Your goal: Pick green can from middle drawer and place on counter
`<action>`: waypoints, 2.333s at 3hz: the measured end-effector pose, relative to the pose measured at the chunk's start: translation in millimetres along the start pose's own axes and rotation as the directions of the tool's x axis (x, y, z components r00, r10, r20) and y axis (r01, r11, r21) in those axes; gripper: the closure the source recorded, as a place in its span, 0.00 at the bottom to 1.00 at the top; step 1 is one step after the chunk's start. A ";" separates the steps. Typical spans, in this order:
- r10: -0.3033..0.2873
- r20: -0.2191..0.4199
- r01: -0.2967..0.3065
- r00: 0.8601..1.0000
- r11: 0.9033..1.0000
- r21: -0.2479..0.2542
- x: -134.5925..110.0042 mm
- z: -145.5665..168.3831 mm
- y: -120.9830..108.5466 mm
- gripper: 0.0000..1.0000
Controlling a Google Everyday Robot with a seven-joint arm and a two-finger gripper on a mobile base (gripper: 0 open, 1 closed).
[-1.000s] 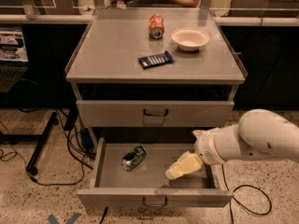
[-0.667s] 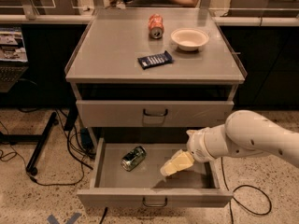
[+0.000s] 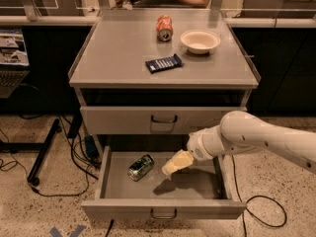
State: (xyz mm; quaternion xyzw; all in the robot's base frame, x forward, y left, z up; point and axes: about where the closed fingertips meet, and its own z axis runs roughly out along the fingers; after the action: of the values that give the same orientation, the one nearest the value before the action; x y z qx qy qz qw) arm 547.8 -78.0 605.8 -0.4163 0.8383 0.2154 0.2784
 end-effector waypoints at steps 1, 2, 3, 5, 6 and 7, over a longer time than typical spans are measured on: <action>0.048 0.030 -0.049 0.998 0.999 0.006 11.8 22.3 -1.8 0.00; 0.107 0.064 -0.108 0.992 0.994 0.000 20.6 58.6 -5.8 0.00; 0.153 0.098 -0.153 0.983 0.988 -0.003 30.1 107.2 -7.4 0.00; 0.126 0.137 -0.127 0.982 0.992 -0.007 15.3 166.1 -12.3 0.00; 0.104 0.180 -0.105 0.978 0.994 -0.004 -16.1 204.4 -13.0 0.00; 0.107 0.181 -0.109 0.978 0.994 0.003 -15.1 205.3 -13.2 0.00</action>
Offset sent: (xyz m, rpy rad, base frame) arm 0.0309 0.0451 -0.1129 0.1536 0.0621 -0.1553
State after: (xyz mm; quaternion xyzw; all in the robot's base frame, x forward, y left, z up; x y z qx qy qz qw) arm 625.2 45.0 459.4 -0.3470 0.8324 0.2616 0.3439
